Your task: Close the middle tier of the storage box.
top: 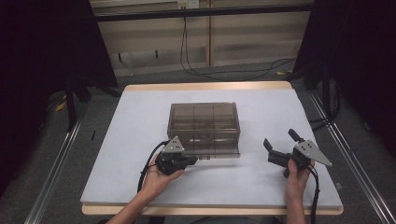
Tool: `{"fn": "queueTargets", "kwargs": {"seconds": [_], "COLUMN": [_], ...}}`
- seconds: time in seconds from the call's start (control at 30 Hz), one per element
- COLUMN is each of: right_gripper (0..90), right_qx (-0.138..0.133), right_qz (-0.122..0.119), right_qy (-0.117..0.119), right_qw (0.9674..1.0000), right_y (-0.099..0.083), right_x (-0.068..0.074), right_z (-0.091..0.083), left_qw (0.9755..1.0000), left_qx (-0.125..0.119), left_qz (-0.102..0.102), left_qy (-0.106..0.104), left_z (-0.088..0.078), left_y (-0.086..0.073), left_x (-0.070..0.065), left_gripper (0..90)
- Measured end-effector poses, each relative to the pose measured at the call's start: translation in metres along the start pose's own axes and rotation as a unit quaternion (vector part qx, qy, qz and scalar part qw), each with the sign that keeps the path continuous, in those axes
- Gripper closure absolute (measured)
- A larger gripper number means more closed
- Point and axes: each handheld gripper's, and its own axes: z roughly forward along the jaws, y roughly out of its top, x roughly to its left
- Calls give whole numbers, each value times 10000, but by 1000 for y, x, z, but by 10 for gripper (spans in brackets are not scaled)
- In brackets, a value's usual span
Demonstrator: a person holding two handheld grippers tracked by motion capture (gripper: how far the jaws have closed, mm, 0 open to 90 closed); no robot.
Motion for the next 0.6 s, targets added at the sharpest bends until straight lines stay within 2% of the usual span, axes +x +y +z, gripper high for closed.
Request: {"fn": "queueTargets", "kwargs": {"seconds": [0.07, 0.1, 0.13, 0.17, 0.43, 0.47, 0.6], "right_gripper": [0, 0, 0, 0, 0, 0, 0], "right_qx": [-2, 0, 1, -1, -2, -1, 0], "right_qz": [6, 3, 6, 5, 2, 3, 12], "right_qy": [0, -1, -1, -1, -1, -1, -1], "right_qw": [10000, 10000, 10000, 10000, 10000, 10000, 10000], "right_y": [0, 0, 0, 0, 0, 0, 0], "right_x": [0, 0, 0, 0, 0, 0, 0], "right_z": [0, 0, 0, 0, 0, 0, 0], "left_qw": [10000, 9999, 10000, 10000, 10000, 10000, 10000], "left_qx": [-21, -45, 23, -42, -67, -42, -67], "left_qz": [-11, -105, 5, -32, -55, 27, 13], "left_qy": [19, 34, 32, 25, 29, 38, 5], "left_z": [0, 0, -2, -1, -3, -4, -1], "left_y": [0, 0, 1, 1, 3, 4, 8], "left_x": [0, -1, 0, 0, 1, 2, 1], "left_gripper": [900, 900, 900, 900, 900, 900, 900]}}
